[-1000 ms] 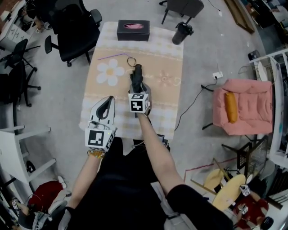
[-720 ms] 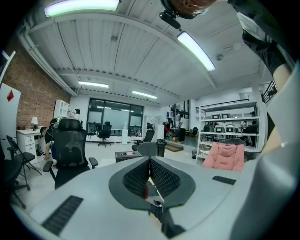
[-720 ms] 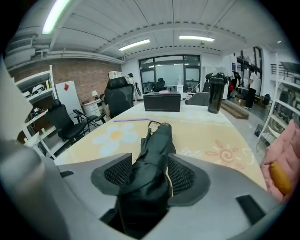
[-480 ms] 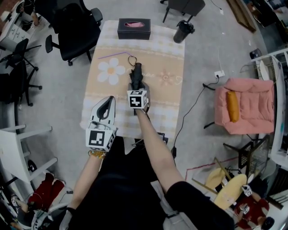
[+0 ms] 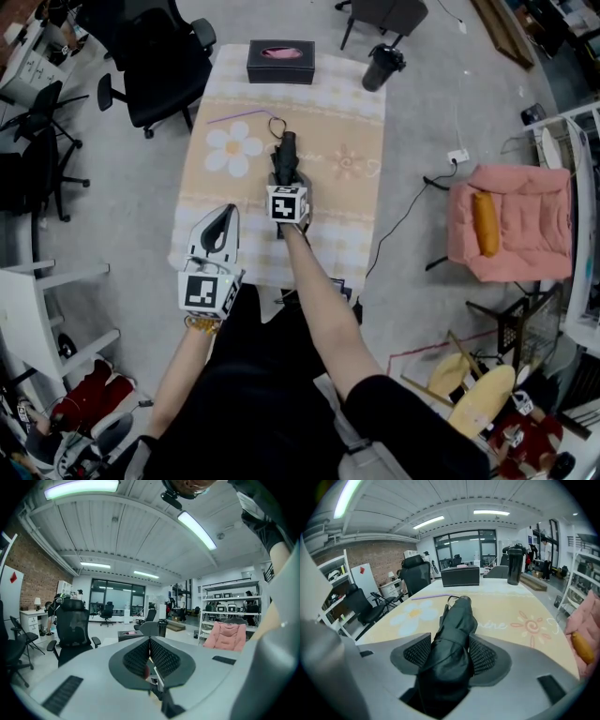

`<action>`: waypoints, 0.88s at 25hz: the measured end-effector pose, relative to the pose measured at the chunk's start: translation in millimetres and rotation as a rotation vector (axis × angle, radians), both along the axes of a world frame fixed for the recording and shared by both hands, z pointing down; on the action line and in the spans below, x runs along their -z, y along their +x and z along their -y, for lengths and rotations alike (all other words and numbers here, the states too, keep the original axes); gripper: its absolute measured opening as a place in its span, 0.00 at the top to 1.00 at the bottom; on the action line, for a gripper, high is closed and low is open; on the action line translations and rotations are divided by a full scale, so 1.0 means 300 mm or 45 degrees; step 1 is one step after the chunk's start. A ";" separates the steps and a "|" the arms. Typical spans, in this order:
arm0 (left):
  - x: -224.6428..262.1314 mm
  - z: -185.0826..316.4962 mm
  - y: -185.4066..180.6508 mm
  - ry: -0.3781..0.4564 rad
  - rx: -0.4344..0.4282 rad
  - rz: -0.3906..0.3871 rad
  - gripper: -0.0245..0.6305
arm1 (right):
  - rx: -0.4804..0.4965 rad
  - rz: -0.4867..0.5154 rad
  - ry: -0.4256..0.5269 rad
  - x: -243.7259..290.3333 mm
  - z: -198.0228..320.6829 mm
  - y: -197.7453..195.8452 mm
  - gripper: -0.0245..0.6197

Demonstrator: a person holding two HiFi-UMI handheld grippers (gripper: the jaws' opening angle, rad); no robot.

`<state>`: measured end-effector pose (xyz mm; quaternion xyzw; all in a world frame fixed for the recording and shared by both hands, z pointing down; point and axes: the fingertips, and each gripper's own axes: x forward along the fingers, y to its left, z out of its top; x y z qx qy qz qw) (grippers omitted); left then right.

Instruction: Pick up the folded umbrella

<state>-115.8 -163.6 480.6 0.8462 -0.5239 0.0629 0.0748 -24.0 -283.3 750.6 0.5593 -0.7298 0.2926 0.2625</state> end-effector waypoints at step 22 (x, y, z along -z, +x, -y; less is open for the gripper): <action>0.008 -0.006 -0.082 -0.007 0.066 0.001 0.94 | -0.139 0.006 -0.268 -0.061 -0.019 0.014 0.55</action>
